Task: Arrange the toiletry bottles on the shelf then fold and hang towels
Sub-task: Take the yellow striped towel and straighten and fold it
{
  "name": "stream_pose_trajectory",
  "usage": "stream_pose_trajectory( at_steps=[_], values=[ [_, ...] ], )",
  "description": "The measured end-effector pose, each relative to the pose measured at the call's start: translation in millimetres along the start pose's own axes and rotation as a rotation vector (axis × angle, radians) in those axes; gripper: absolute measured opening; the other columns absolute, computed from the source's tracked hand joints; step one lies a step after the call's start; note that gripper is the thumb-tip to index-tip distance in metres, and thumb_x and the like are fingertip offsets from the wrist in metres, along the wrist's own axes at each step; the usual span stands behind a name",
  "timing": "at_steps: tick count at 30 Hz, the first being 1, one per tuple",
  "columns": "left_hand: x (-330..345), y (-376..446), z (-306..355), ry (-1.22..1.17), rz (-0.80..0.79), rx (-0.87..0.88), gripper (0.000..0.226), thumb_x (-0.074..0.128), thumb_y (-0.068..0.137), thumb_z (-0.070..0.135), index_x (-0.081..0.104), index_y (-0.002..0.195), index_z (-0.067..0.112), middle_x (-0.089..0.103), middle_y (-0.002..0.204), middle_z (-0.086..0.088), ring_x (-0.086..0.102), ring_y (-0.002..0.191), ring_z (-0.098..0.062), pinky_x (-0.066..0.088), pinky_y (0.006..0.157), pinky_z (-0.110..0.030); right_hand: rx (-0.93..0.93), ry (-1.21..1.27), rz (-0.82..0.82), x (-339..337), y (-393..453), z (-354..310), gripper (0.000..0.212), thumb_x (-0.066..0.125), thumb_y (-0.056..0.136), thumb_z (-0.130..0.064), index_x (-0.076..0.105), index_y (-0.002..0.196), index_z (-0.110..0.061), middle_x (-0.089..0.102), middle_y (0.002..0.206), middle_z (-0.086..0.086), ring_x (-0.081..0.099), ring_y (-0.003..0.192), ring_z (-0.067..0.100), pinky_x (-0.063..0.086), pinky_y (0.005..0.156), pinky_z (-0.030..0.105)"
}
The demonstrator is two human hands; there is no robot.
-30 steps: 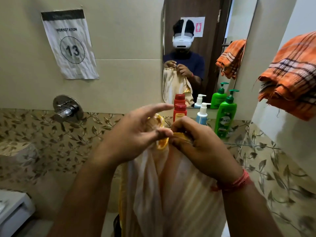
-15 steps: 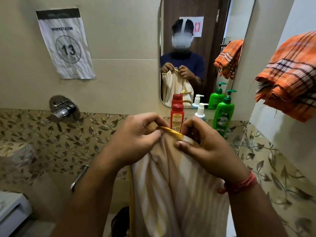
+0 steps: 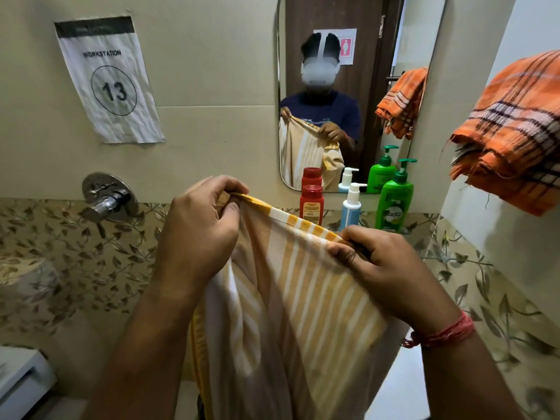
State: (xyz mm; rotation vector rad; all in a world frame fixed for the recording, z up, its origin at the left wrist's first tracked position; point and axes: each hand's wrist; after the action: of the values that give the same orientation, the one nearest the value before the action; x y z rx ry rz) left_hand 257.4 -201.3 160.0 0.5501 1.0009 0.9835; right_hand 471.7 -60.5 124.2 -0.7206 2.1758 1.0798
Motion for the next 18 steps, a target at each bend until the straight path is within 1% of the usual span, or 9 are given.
stream_pose_trajectory(
  at_steps=[2, 4, 8, 10, 11, 13, 14, 16, 18],
  values=[
    [0.0, 0.0, -2.2, 0.018, 0.027, -0.006, 0.027, 0.060, 0.085, 0.005, 0.071, 0.099, 0.025, 0.066, 0.091, 0.014, 0.060, 0.082, 0.002, 0.037, 0.073, 0.003, 0.009, -0.091, 0.014, 0.1, -1.9, 1.0, 0.038, 0.042, 0.087, -0.064, 0.058, 0.079, -0.032, 0.058, 0.073, -0.013, 0.053, 0.071, 0.001, 0.040, 0.057, 0.032],
    [-1.1, 1.3, -6.6, 0.027, 0.057, -0.033, 0.028, 0.060, 0.086, 0.002, 0.071, 0.099, 0.024, 0.066, 0.092, 0.013, 0.060, 0.084, -0.001, 0.037, 0.073, 0.002, 0.034, -0.169, 0.003, -1.4, -3.0, 1.0, 0.031, 0.043, 0.086, -0.066, 0.051, 0.073, -0.039, 0.055, 0.072, -0.015, 0.050, 0.070, -0.002, 0.036, 0.055, 0.030],
    [-0.4, 5.1, -13.4, 0.056, 0.090, -0.087, 0.027, 0.059, 0.086, 0.004, 0.071, 0.099, 0.025, 0.067, 0.093, 0.012, 0.059, 0.085, -0.004, 0.038, 0.072, -0.001, 0.051, -0.161, -0.035, -5.4, -2.4, -3.0, 0.039, 0.040, 0.078, -0.076, 0.049, 0.072, -0.038, 0.056, 0.071, -0.014, 0.052, 0.069, 0.000, 0.036, 0.055, 0.030],
    [0.8, 6.9, -16.1, 0.070, 0.106, -0.104, 0.025, 0.059, 0.087, 0.006, 0.071, 0.099, 0.025, 0.068, 0.094, 0.011, 0.062, 0.086, -0.008, 0.046, 0.074, -0.015, 0.048, -0.130, -0.051, -8.0, -1.5, -7.1, 0.043, 0.036, 0.075, -0.079, 0.053, 0.078, -0.040, 0.057, 0.075, -0.017, 0.052, 0.071, -0.002, 0.038, 0.055, 0.028],
    [0.8, 7.6, -17.8, 0.072, 0.117, -0.109, 0.024, 0.058, 0.087, 0.007, 0.070, 0.099, 0.024, 0.069, 0.095, 0.009, 0.063, 0.087, -0.011, 0.049, 0.076, -0.023, 0.045, -0.128, -0.058, -10.2, -1.6, -8.2, 0.049, 0.034, 0.074, -0.080, 0.058, 0.083, -0.038, 0.059, 0.077, -0.016, 0.053, 0.072, -0.001, 0.041, 0.057, 0.030],
    [-0.1, 8.8, -22.0, 0.071, 0.150, -0.122, 0.024, 0.058, 0.087, 0.007, 0.070, 0.099, 0.024, 0.070, 0.096, 0.006, 0.065, 0.089, -0.017, 0.053, 0.078, -0.032, -0.002, -0.173, -0.081, -16.1, -3.1, -9.1, 0.058, 0.031, 0.076, -0.077, 0.063, 0.089, -0.030, 0.061, 0.078, -0.014, 0.055, 0.073, 0.001, 0.048, 0.062, 0.034],
    [-0.7, 9.3, -24.8, 0.071, 0.171, -0.129, 0.024, 0.057, 0.087, 0.008, 0.070, 0.099, 0.023, 0.070, 0.096, 0.005, 0.065, 0.090, -0.018, 0.053, 0.079, -0.034, -0.039, -0.178, -0.094, -18.8, -5.0, -8.5, 0.055, 0.034, 0.077, -0.074, 0.063, 0.089, -0.029, 0.060, 0.076, -0.014, 0.055, 0.072, 0.001, 0.048, 0.062, 0.031],
    [-1.1, 10.4, -30.2, 0.079, 0.211, -0.148, 0.024, 0.056, 0.088, 0.009, 0.070, 0.099, 0.023, 0.070, 0.096, 0.004, 0.065, 0.089, -0.020, 0.052, 0.078, -0.034, -0.095, -0.092, -0.103, -23.3, -10.3, -6.4, 0.042, 0.044, 0.081, -0.068, 0.062, 0.086, -0.030, 0.061, 0.075, -0.014, 0.059, 0.073, 0.002, 0.043, 0.059, 0.017],
    [0.5, 12.3, -34.9, 0.086, 0.231, -0.166, 0.023, 0.056, 0.088, 0.009, 0.070, 0.099, 0.024, 0.070, 0.095, 0.004, 0.064, 0.088, -0.019, 0.050, 0.075, -0.031, -0.124, 0.004, -0.131, -26.5, -15.4, -2.8, 0.029, 0.053, 0.084, -0.061, 0.062, 0.082, -0.033, 0.063, 0.083, -0.017, 0.062, 0.076, 0.001, 0.044, 0.060, 0.012]
  ],
)
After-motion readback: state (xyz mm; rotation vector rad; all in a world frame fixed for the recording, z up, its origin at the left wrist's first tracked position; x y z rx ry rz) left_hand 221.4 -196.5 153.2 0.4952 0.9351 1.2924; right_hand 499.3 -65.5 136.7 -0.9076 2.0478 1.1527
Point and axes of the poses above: each hand's wrist, its own y-axis towards the middle knuckle, its own x-axis out of the palm, z = x × y
